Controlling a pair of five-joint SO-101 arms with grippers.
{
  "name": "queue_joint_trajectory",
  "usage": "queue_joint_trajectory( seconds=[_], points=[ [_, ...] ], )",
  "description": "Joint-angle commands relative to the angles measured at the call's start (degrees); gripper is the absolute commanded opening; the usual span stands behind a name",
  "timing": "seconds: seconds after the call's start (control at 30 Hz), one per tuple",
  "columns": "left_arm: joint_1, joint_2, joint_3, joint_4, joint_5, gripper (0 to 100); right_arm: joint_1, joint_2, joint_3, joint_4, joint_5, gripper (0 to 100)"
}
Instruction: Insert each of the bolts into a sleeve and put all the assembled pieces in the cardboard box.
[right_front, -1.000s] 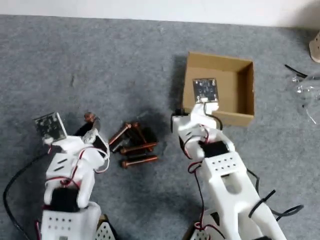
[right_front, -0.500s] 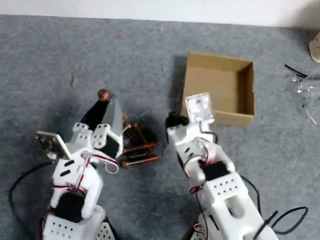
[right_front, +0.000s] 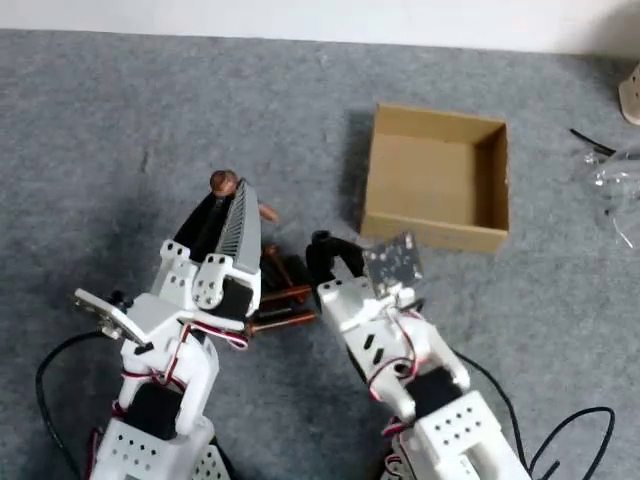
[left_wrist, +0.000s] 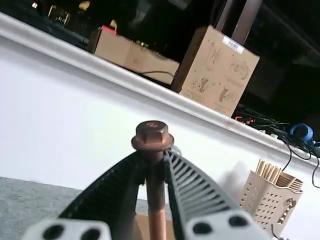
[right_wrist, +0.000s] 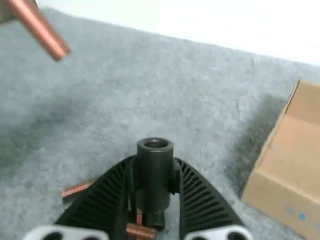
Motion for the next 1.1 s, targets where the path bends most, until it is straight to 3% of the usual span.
queue_joint_trajectory(
  seconds=[0.0,0.13,0.3,0.4,0.63,0.87,1.07],
  points=[
    [0.5,-0.6,-7.7,-1.4,0.4,1,-1.1,-7.3,0.9,0.0,1.1,0.4],
    [1.6,-0.6,-9.8,-1.1,0.4,1,-1.8,-15.4,2.2,7.3,8.2,0.4],
    [11.5,-0.6,-10.1,9.6,0.3,1,-4.5,-28.3,9.6,10.2,15.2,0.4],
    [14.0,-0.6,-10.2,11.3,0.1,1,-6.2,-28.4,13.3,10.3,16.5,0.4],
    [13.3,-0.6,-9.9,13.7,-0.1,1,-7.2,-28.5,13.9,10.2,16.9,0.4],
    [7.7,-0.6,-9.5,16.5,-0.1,1,-7.0,-28.5,13.8,10.2,16.9,0.4],
    [6.7,-0.6,-12.1,22.6,0.1,1,-7.0,-28.5,13.8,10.2,17.0,0.4]
  ],
)
